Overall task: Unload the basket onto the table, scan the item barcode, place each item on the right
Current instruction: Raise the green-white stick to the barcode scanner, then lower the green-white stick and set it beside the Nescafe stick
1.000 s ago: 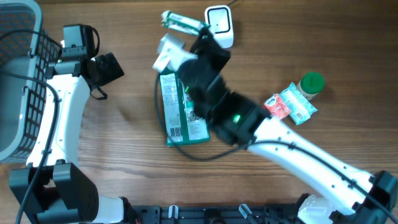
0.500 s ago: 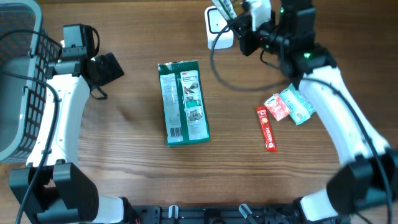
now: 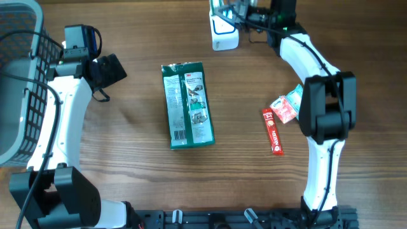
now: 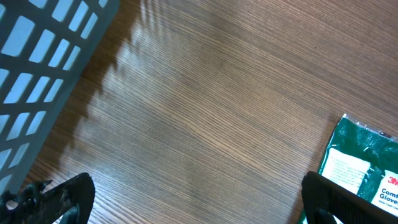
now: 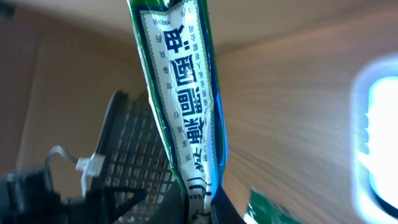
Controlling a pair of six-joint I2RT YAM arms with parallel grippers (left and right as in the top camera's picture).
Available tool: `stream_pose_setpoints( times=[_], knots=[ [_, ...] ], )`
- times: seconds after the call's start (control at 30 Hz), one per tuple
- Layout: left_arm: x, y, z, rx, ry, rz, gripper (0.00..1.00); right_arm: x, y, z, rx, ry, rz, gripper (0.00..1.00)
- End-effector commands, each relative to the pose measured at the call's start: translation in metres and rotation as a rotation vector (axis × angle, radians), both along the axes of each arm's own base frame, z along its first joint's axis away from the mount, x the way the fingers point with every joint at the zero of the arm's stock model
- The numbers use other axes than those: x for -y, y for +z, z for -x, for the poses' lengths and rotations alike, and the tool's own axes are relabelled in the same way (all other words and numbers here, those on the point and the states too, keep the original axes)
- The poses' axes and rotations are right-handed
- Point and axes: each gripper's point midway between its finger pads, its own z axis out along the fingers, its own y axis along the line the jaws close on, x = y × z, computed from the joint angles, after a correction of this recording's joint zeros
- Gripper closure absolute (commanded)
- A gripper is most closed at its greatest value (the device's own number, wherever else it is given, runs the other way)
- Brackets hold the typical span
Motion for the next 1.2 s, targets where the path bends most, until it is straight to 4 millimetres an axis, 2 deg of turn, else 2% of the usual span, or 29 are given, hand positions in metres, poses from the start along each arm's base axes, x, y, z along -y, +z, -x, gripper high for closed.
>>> stream_pose_setpoints(
  times=[0.0, 0.13, 0.17, 0.2, 0.27, 0.43, 0.5, 0.6, 0.67, 0.73, 0.83, 0.9, 0.97, 1.03, 1.07, 1.17],
  knots=[
    [-0.004, 0.007, -0.002, 0.016, -0.004, -0.016, 0.0, 0.013, -0.035, -0.004, -0.179, -0.01, -0.051, 0.96],
    [-0.004, 0.007, -0.002, 0.016, -0.004, -0.016, 0.0, 0.014, -0.053, -0.003, -0.197, -0.018, -0.019, 0.96],
    [-0.004, 0.007, -0.002, 0.017, -0.004, -0.016, 0.0, 0.016, -0.06, -0.003, -0.214, -0.031, 0.001, 0.96],
    [-0.004, 0.007, -0.002, 0.016, -0.004, -0.016, 0.0, 0.019, -0.076, -0.001, -0.271, -0.06, 0.044, 0.96],
    [-0.004, 0.007, -0.002, 0.016, -0.004, -0.016, 0.0, 0.021, -0.088, 0.004, -0.284, -0.066, 0.088, 0.96],
    [-0.004, 0.007, -0.002, 0.017, -0.004, -0.016, 0.0, 0.021, -0.093, 0.009, -0.245, -0.037, 0.12, 0.96],
    [-0.004, 0.007, -0.002, 0.016, -0.004, -0.016, 0.0, 0.02, -0.088, 0.009, -0.222, -0.019, 0.102, 0.96],
    [-0.004, 0.007, -0.002, 0.017, -0.004, -0.016, 0.0, 0.018, -0.062, 0.008, -0.151, 0.004, 0.08, 0.96],
    [-0.004, 0.007, -0.002, 0.016, -0.004, -0.016, 0.0, 0.019, -0.021, 0.01, -0.041, 0.001, 0.101, 0.95],
    [-0.004, 0.007, -0.002, 0.017, -0.004, -0.016, 0.0, 0.023, 0.009, 0.016, 0.012, -0.014, 0.144, 0.95],
    [-0.004, 0.007, -0.002, 0.016, -0.004, -0.016, 0.0, 0.034, 0.044, 0.04, 0.075, -0.029, 0.268, 0.96],
    [-0.004, 0.007, -0.002, 0.017, -0.004, -0.016, 0.0, 0.044, 0.065, 0.072, 0.11, -0.001, 0.378, 0.96],
    [-0.004, 0.007, -0.002, 0.016, -0.004, -0.016, 0.0, 0.053, 0.071, 0.104, 0.124, 0.05, 0.472, 0.95],
    [-0.004, 0.007, -0.002, 0.016, -0.004, -0.016, 0.0, 0.068, 0.058, 0.13, 0.069, 0.079, 0.603, 0.95],
    [-0.004, 0.007, -0.002, 0.017, -0.004, -0.016, 0.0, 0.086, 0.038, 0.149, -0.034, 0.091, 0.723, 0.95],
    [-0.004, 0.007, -0.002, 0.017, -0.004, -0.016, 0.0, 0.125, -0.009, 0.19, -0.285, 0.103, 0.961, 0.95]
  ],
)
